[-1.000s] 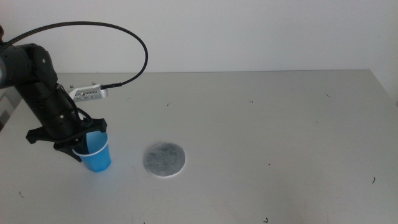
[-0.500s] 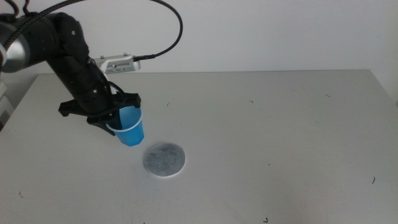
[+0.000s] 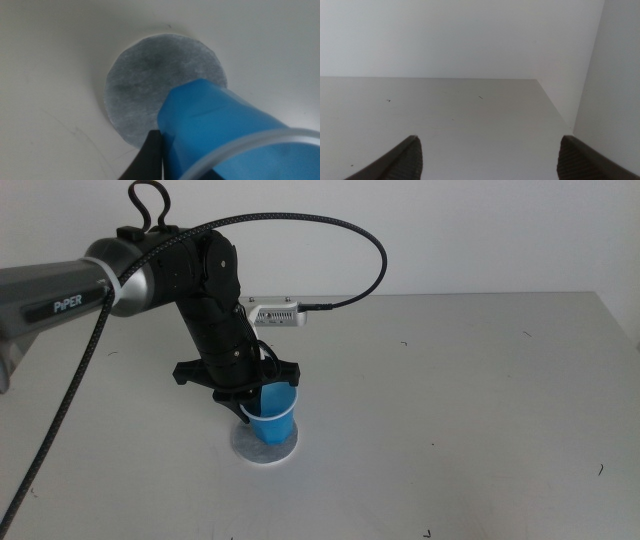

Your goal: Place an empty cup on a cup mat.

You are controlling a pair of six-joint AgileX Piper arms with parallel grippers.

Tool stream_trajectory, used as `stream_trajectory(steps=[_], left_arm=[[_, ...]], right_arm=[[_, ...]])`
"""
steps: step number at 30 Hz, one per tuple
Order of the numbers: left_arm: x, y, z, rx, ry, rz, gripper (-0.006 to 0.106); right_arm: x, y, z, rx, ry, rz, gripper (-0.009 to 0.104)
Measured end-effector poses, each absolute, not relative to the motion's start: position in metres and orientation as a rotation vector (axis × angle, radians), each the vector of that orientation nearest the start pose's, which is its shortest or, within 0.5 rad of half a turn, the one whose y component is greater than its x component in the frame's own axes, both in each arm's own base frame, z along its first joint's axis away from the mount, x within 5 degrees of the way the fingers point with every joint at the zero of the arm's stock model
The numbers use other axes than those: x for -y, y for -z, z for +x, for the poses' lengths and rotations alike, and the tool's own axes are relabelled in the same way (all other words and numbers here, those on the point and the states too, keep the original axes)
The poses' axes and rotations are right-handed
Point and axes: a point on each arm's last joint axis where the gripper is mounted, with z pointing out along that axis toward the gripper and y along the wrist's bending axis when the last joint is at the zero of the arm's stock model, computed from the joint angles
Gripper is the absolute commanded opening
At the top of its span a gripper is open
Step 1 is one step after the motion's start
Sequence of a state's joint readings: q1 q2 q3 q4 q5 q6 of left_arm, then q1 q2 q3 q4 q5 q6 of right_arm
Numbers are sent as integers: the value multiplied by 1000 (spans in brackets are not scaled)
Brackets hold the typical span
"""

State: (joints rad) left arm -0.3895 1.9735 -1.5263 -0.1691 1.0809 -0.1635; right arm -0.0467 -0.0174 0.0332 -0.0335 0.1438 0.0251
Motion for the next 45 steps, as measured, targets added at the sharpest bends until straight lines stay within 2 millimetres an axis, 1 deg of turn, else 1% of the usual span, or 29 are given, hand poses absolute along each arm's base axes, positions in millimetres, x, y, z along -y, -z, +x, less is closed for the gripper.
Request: stream_trajectory(steps=[8,11,13,15,18,21,26,28,31,34,37,40,43,45], left_arm=[[164,-189,371,-3074,219,239,0],[164,-188,372,-3074,216,240,2],[164,-188,373,-3074,213,242,6],[164,-188,373,-3073,213,242,15],[164,-185,373,-3078,205,245,34],[164,-184,374,-3083,202,245,59],[163,-184,372,-3091,188,297,106],[163,-187,371,-3095,186,327,105],[164,-200,373,-3085,190,376,105],[164,-222,373,-3058,193,401,105],[164,-249,375,-2986,203,406,105],[164,-281,376,-2894,231,404,105],[162,-311,371,-2807,249,420,105],[158,-330,363,-2751,245,445,105]], right_arm=[[3,-190,56,-1643,46,35,94],[3,-190,56,-1643,46,35,94],[3,-190,56,-1643,46,35,94],[3,-190,56,-1643,46,35,94],[3,-190,56,-1643,46,35,94],[3,-190,56,-1643,46,35,94],[3,-190,56,-1643,46,35,94],[3,-190,56,-1643,46,35,94],[3,-190,56,-1643,46,35,94],[3,-190,56,-1643,46,35,94],[3,-190,56,-1643,46,35,94],[3,-190,56,-1643,46,35,94],[3,-190,56,-1643,46,35,94],[3,-190,56,-1643,46,35,94]])
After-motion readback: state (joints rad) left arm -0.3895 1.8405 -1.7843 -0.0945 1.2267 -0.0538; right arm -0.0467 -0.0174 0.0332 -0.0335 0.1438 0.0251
